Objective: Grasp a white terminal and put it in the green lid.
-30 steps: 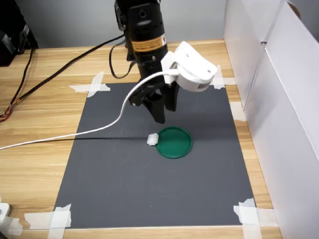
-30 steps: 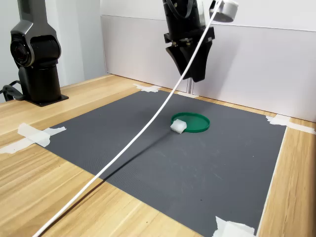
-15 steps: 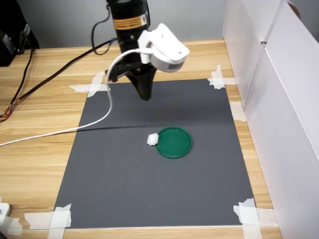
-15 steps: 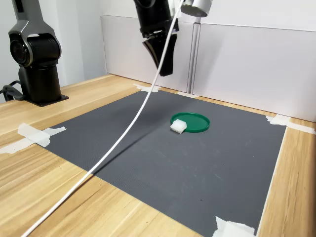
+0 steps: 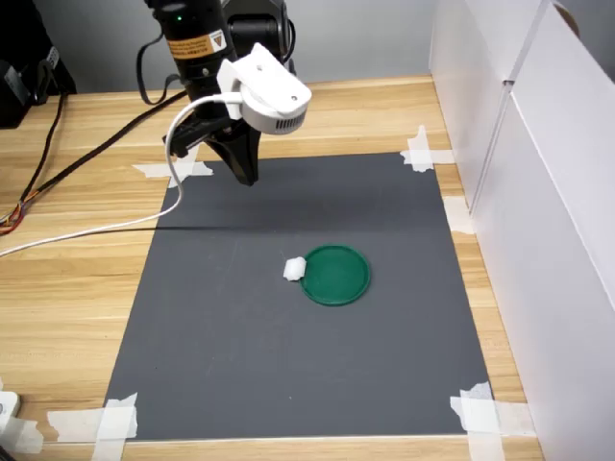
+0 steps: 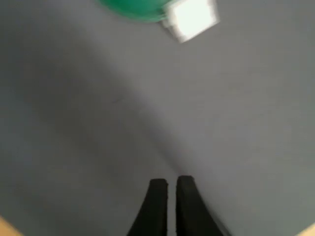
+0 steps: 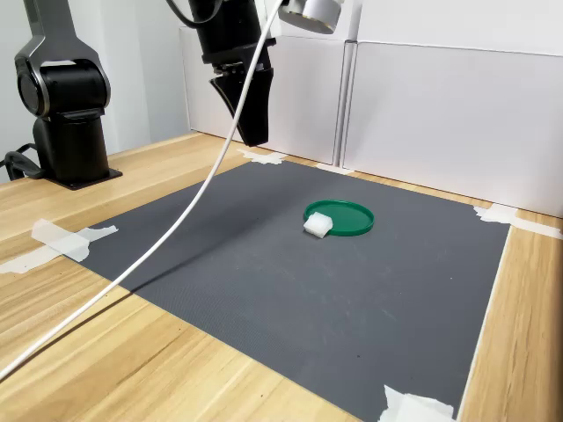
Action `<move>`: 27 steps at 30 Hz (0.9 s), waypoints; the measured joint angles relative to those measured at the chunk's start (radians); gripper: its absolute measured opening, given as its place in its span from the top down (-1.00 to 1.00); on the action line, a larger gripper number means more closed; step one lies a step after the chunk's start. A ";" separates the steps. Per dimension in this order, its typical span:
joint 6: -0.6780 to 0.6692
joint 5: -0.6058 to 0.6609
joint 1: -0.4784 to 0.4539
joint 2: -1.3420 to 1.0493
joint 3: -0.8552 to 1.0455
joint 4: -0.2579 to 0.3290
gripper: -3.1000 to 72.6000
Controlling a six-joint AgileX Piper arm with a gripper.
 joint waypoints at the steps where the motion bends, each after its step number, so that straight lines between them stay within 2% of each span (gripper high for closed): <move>1: -0.016 0.016 0.000 0.009 0.000 0.000 0.70; 6: -0.043 0.012 0.000 0.040 0.000 0.000 0.31; 12: -0.039 -0.053 0.000 0.083 0.000 0.006 -0.28; 15: -0.035 -0.071 0.001 0.095 -0.012 0.019 -0.49; 20: 0.021 -0.084 0.045 0.097 -0.057 0.014 -0.57; 27: 0.259 -0.064 0.143 0.137 -0.131 -0.056 -0.57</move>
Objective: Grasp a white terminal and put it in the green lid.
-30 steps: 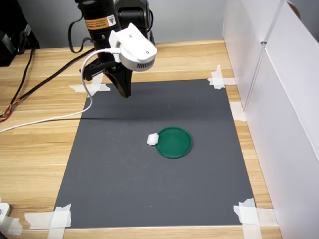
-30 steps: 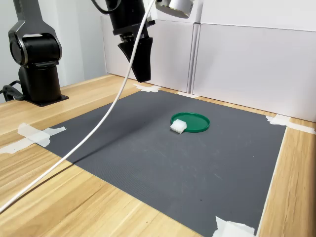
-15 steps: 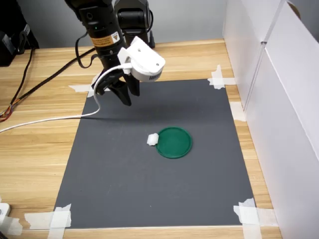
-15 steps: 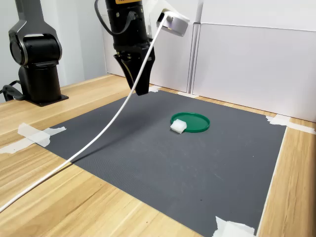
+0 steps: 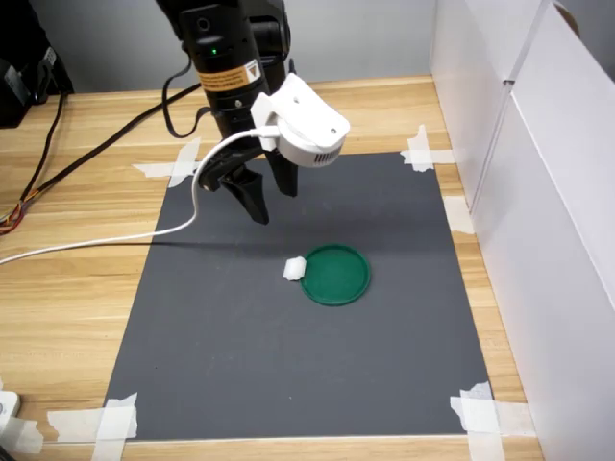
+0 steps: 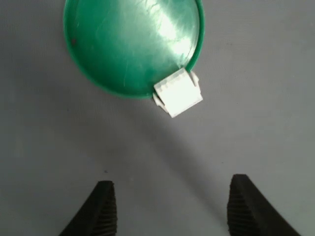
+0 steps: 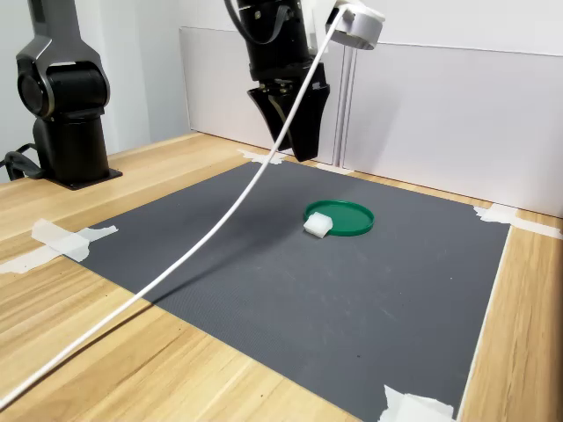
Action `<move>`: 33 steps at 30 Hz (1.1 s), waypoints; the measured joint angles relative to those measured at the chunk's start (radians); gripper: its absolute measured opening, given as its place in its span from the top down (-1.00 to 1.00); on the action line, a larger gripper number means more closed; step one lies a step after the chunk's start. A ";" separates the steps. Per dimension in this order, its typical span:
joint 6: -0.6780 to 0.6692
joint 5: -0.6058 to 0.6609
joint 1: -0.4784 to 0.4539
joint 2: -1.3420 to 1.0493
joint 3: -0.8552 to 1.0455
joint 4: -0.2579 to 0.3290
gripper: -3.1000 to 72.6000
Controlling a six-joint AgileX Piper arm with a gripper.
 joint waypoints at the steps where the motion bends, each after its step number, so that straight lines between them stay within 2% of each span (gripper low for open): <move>1: 0.022 0.000 0.003 0.008 -0.006 -0.005 -0.57; 6: 0.055 -0.024 0.005 0.061 -0.015 -0.018 -0.57; 17: 0.037 -0.090 0.010 0.143 -0.019 -0.006 -0.57; 24: 0.072 -0.091 0.069 0.184 -0.019 -0.040 -0.57; 29: 0.134 -0.109 0.073 0.190 -0.019 -0.086 -0.57; 33: 0.145 -0.134 0.073 0.191 -0.019 -0.093 -0.57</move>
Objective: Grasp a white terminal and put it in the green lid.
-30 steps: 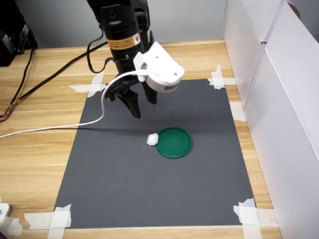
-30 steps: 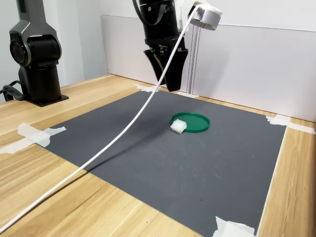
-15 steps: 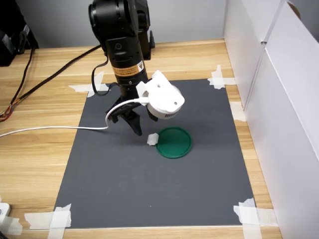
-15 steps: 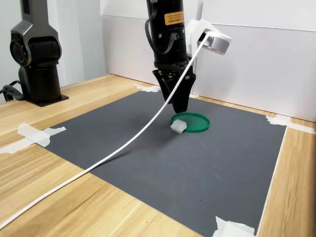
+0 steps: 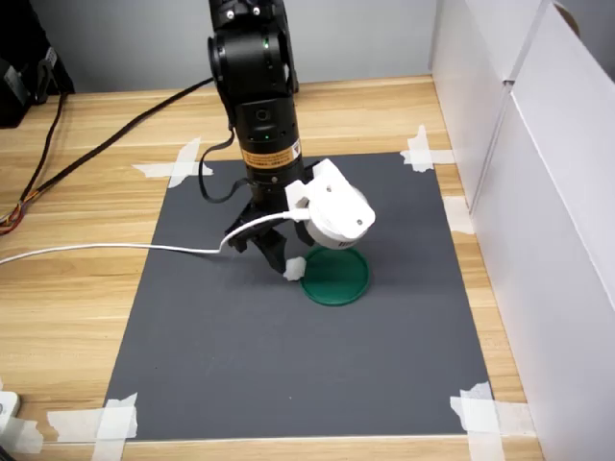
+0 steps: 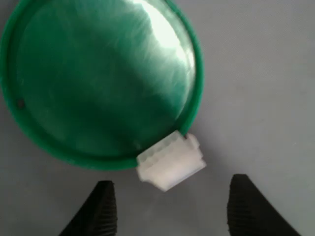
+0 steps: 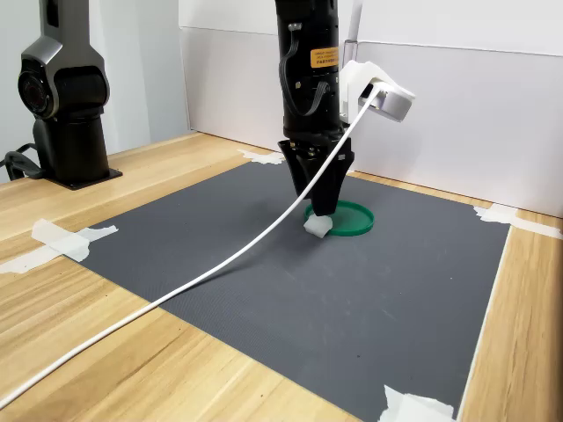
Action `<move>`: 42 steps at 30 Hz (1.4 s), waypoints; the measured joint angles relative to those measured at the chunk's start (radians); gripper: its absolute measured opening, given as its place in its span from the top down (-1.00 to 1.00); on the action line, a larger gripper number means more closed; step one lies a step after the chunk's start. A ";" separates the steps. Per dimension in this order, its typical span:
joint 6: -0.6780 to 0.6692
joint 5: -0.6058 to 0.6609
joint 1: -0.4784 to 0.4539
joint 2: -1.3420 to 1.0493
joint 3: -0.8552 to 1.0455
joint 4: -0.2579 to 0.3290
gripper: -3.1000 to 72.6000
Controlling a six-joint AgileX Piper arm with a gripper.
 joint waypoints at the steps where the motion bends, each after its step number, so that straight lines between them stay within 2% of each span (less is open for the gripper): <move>1: 0.001 -0.005 0.000 0.000 0.000 0.000 -0.57; 19: 0.003 -0.001 0.000 0.058 0.000 0.001 -0.56; 23: 0.003 -0.010 0.000 0.058 0.000 0.001 -0.44; 32: 0.015 -0.015 0.000 0.079 -0.002 0.000 -0.04; 37: 0.018 -0.015 0.000 0.079 -0.003 0.000 0.07; 42: 0.018 -0.015 0.000 0.077 -0.004 0.000 0.08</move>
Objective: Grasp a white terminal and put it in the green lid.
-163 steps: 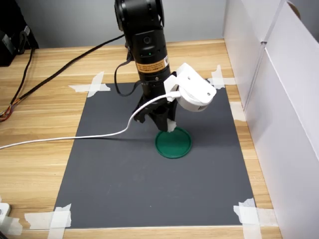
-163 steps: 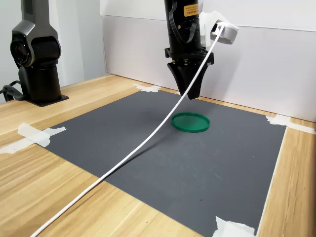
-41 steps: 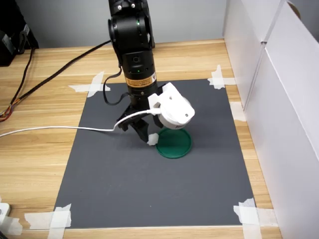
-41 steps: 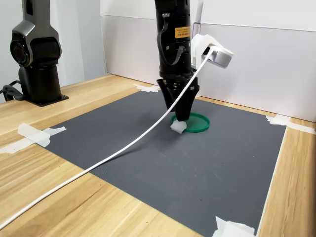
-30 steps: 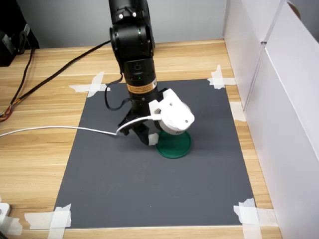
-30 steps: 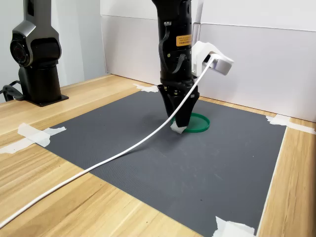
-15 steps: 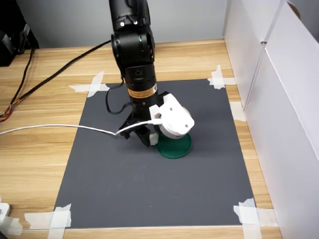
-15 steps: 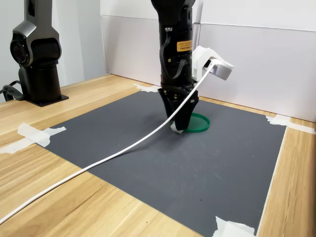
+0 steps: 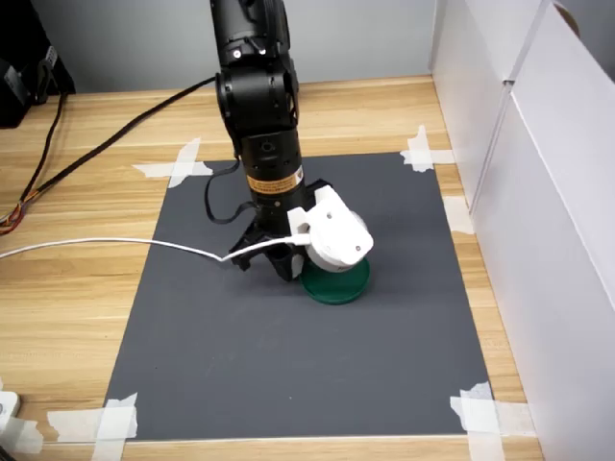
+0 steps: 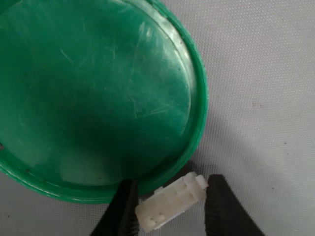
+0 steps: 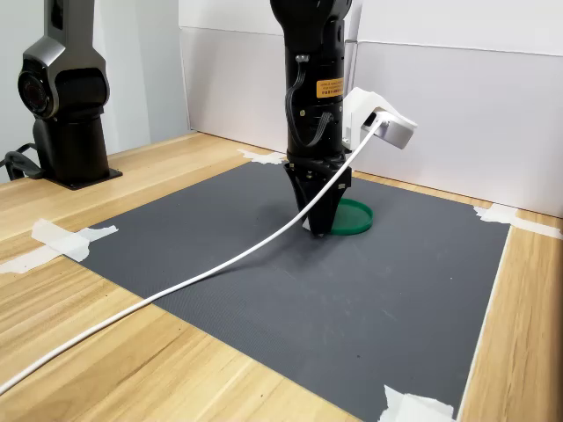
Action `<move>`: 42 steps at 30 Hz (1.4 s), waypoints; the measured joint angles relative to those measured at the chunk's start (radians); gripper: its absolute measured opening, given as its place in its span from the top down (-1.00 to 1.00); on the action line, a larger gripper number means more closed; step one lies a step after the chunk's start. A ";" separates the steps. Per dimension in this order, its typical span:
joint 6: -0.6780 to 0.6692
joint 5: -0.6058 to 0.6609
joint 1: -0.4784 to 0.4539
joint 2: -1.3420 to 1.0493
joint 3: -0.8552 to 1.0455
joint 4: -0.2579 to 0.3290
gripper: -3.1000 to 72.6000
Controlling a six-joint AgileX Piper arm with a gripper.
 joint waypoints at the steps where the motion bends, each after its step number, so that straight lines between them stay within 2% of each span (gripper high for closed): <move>1: 0.000 -0.001 0.000 -0.003 0.000 0.000 0.08; 17: 0.000 0.025 0.000 -0.132 0.000 0.001 0.10; 27: -0.048 0.032 0.000 -0.183 0.000 0.068 0.10; 34: -0.071 0.016 0.066 -0.182 0.000 0.032 0.10; 42: -0.047 0.009 0.106 -0.178 0.000 0.030 0.10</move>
